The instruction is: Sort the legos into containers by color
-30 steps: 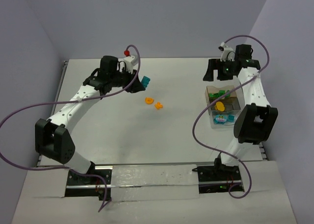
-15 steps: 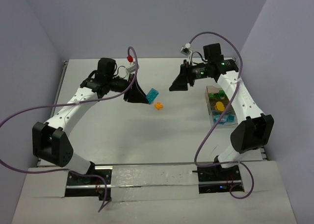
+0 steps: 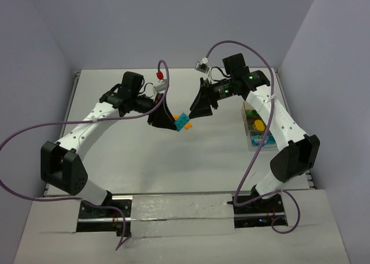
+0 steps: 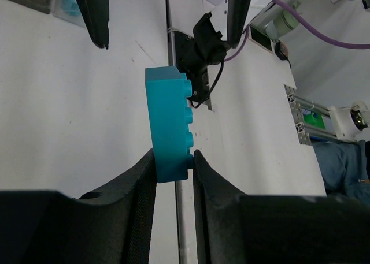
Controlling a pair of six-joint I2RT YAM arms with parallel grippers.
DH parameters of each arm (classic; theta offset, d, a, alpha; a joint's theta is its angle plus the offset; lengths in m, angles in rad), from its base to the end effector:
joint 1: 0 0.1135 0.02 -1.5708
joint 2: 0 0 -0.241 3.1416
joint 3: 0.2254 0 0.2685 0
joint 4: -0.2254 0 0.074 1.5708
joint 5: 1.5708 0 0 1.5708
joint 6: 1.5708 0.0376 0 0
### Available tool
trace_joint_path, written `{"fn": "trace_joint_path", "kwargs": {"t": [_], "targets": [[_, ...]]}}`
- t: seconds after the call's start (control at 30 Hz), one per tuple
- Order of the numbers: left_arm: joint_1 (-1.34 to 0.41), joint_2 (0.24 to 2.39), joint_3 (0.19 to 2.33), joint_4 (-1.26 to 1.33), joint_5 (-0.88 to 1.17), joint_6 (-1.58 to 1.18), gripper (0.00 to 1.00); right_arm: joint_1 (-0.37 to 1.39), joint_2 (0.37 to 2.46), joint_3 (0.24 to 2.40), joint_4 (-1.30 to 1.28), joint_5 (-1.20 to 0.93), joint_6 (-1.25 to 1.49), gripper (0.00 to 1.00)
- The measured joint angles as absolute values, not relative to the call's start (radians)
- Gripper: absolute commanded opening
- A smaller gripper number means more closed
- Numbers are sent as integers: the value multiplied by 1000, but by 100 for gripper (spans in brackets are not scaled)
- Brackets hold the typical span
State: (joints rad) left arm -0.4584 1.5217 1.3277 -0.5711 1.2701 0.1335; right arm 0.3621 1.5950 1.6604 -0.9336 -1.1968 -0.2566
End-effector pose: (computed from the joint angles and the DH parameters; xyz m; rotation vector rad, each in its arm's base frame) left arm 0.2872 -0.1818 0.3037 1.2106 1.7687 -1.6279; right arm 0.3053 0.1531 0.3645 -1.1422 1.8455 1.4743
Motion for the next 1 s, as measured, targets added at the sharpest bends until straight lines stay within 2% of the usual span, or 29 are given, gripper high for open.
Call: {"fn": "trace_joint_path", "kwargs": {"t": [0.1, 0.5, 0.83, 0.93, 1.0], "targets": [[-464, 1532, 1344, -601, 1276, 158, 0, 382, 1597, 1660, -938, -1194, -260, 75], [-471, 1536, 1351, -618, 1284, 170, 0, 430, 1612, 1660, -939, -1158, -259, 59], [-471, 1537, 1351, -611, 1282, 157, 0, 455, 1612, 1639, -933, -1097, -257, 55], [-471, 1538, 1351, -611, 1282, 156, 1, 466, 1612, 1636, -933, -1086, -260, 51], [-471, 1539, 1351, -610, 1279, 153, 5, 471, 1612, 1636, -933, -1081, -261, 41]]}}
